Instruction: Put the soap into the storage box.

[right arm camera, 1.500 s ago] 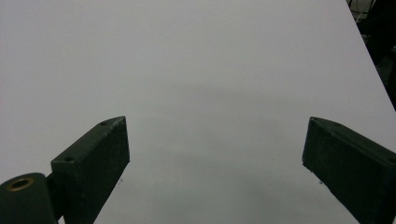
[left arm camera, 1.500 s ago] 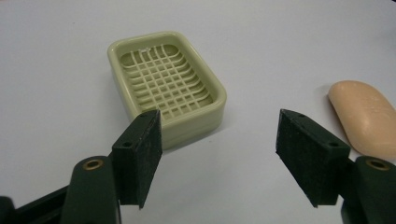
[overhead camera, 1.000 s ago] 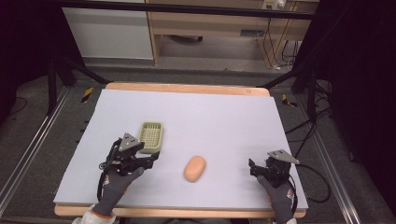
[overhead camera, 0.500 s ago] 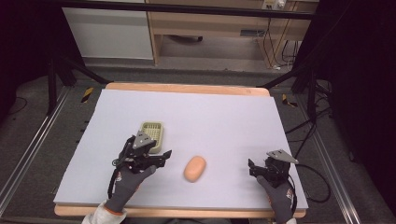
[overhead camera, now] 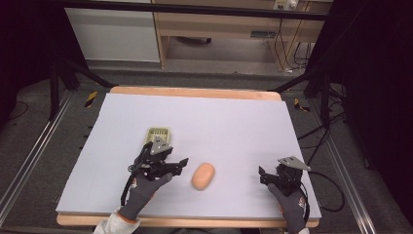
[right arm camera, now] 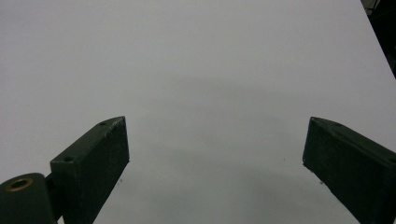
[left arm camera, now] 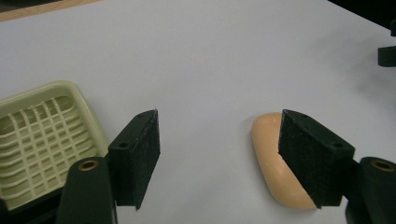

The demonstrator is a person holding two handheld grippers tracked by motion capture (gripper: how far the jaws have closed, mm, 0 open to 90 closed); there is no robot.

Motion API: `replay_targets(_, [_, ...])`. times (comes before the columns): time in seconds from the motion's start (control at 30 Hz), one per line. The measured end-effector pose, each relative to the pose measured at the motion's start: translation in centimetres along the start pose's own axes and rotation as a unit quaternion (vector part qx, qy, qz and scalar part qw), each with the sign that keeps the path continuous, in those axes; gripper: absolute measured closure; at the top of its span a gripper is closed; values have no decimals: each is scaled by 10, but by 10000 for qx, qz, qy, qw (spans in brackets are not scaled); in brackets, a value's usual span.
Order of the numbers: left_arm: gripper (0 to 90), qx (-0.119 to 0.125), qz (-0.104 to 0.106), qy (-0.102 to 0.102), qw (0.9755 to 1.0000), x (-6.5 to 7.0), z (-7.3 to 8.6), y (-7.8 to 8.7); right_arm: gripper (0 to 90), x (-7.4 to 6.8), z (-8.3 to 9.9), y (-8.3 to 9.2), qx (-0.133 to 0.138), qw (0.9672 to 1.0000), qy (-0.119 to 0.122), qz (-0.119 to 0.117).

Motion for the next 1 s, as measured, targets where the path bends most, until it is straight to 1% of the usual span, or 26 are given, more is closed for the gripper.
replay_targets(0.37, [284, -81, 41, -81, 9999, 10, 0, -8, 76, -1, 1, 0, -22, 10000, -3, -13])
replay_targets(0.4, [283, -103, 52, -94, 9999, 12, 0, -11, 76, -1, 1, 0, -24, 10000, -3, -15])
replay_targets(0.43, [282, -103, 52, -94, 9999, 12, 0, -11, 76, -1, 1, 0, -29, 10000, -11, -13])
replay_targets(0.47, [282, -135, 66, -133, 9998, 15, 1, -13, 77, 0, 1, 0, -30, 10000, -12, -14])
replay_targets(0.5, [282, -129, 70, -112, 9998, 17, 1, -14, 77, 0, 1, 0, -26, 10000, -7, -17])
replay_targets(0.53, [282, -158, 77, -143, 9997, 18, 1, -15, 77, 0, 0, 0, -23, 10000, -5, -19])
replay_targets(0.63, [281, -168, 89, -149, 9997, 21, 1, -17, 77, 0, 0, 0, -25, 10000, -14, -28])
replay_targets(0.67, [280, -191, 102, -181, 9996, 23, 1, -20, 77, 0, 0, 0, -25, 10000, -22, -31])
replay_targets(0.83, [274, -225, 112, -220, 9994, 29, 2, -24, 78, 0, 0, 0, -23, 10000, -33, -32])
replay_targets(0.9, [273, -272, 126, -278, 9992, 33, 4, -27, 78, 0, 0, 0, -25, 10000, -27, -39])
replay_targets(1.0, [270, -288, 137, -288, 9991, 36, 4, -29, 78, 0, 0, 0, -35, 10000, -25, -35])
Point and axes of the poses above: each handheld gripper's, and its own axes: y roughly backward along the jaws, z roughly out of its underside, x roughly to its right, the point moved 10 cm from there along -y, roughly forward along the jaws, and after that the axes turned 6 degrees about -z, right-handed, at the moved point
